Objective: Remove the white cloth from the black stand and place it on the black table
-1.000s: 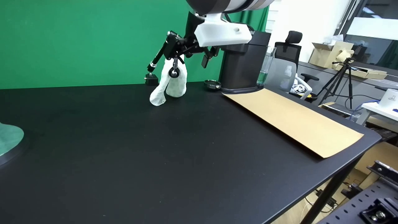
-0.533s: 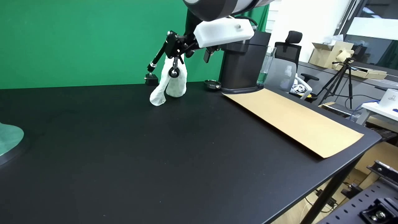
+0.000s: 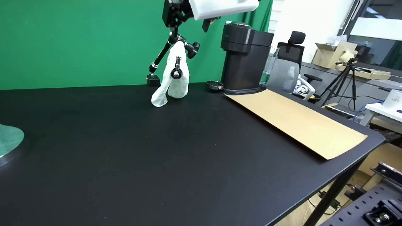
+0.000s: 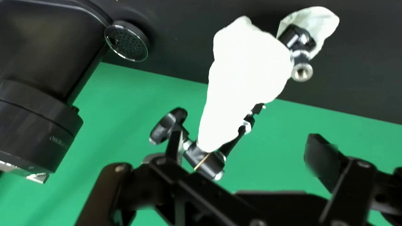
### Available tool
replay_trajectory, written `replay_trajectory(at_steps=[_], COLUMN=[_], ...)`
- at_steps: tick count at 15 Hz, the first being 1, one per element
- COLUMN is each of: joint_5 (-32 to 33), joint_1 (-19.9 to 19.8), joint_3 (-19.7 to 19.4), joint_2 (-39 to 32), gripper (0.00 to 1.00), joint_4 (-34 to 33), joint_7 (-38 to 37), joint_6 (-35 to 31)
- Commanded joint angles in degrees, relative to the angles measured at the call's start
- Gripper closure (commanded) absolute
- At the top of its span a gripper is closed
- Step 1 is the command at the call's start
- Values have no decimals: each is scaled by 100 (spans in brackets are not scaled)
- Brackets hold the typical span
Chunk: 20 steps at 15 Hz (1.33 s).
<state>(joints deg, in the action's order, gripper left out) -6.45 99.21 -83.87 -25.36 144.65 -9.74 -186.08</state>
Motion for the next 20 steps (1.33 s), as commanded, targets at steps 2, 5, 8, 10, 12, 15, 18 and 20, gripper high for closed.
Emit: replay_trajectory(at_steps=[2, 5, 8, 10, 12, 15, 18, 20], joint_5=[-717, -957, -1016, -941, -862, -825, -803, -802], joint_1=[854, 649, 175, -249, -692, -782, -940, -940], joint_3=[-634, -520, -279, -45, 249, 326, 439, 450], joint_2=[-366, -457, -409, -264, -109, -296, -217, -211], gripper=[0, 0, 0, 0, 0, 0, 0, 0], joint_4=[-6, -131, -260, -394, -563, -474, -567, -574], joint_7=[-48, -77, -103, -80, -56, -77, -90, -91], joint_6=[-154, 10, 167, 362, 578, 482, 535, 538])
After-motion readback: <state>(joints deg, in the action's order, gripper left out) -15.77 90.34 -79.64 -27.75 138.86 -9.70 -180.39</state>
